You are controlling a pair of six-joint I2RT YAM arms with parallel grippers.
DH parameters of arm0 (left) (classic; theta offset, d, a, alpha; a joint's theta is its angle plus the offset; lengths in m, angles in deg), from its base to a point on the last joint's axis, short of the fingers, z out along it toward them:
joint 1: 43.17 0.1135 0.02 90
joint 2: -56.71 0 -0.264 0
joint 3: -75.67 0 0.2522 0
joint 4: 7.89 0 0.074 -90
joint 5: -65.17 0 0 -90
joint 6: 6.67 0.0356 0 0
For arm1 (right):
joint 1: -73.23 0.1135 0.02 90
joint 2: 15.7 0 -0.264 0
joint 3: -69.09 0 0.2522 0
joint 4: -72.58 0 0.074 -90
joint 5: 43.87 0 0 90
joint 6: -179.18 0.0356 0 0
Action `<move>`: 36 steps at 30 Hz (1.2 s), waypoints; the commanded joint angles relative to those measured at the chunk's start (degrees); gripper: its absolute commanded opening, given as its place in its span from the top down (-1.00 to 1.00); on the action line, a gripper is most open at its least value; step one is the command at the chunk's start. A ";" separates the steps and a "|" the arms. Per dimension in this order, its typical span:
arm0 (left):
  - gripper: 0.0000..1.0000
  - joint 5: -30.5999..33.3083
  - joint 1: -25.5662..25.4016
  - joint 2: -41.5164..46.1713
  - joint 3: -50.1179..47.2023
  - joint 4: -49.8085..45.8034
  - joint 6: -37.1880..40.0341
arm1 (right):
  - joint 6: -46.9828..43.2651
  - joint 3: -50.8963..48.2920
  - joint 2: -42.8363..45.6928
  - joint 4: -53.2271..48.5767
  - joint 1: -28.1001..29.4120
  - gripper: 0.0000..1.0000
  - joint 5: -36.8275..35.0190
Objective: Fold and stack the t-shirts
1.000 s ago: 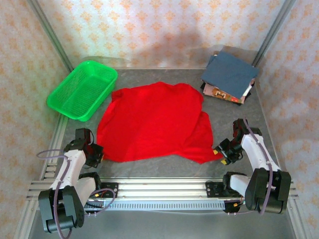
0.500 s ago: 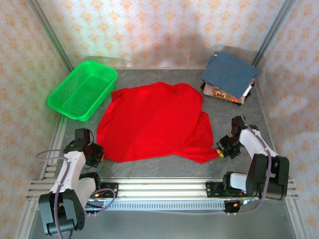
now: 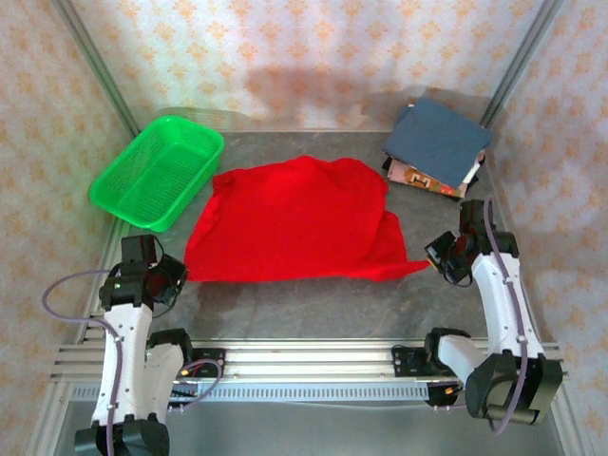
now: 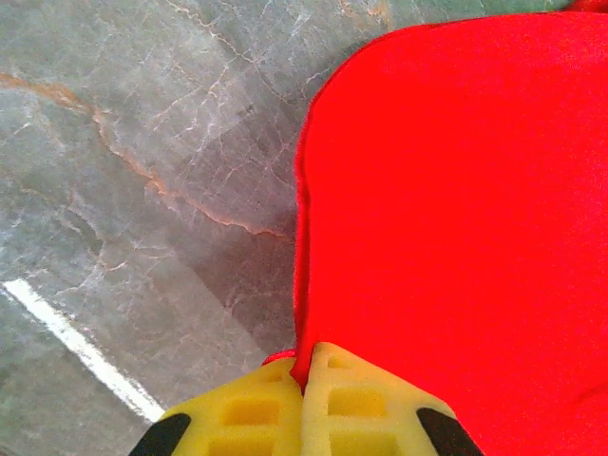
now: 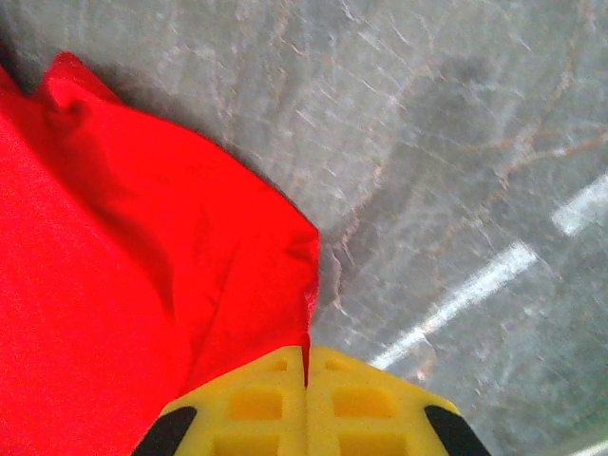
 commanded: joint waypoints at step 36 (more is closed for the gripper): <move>1.00 7.94 0.37 -43.11 16.53 15.09 14.85 | -11.29 39.98 -48.73 3.46 13.32 1.00 -9.63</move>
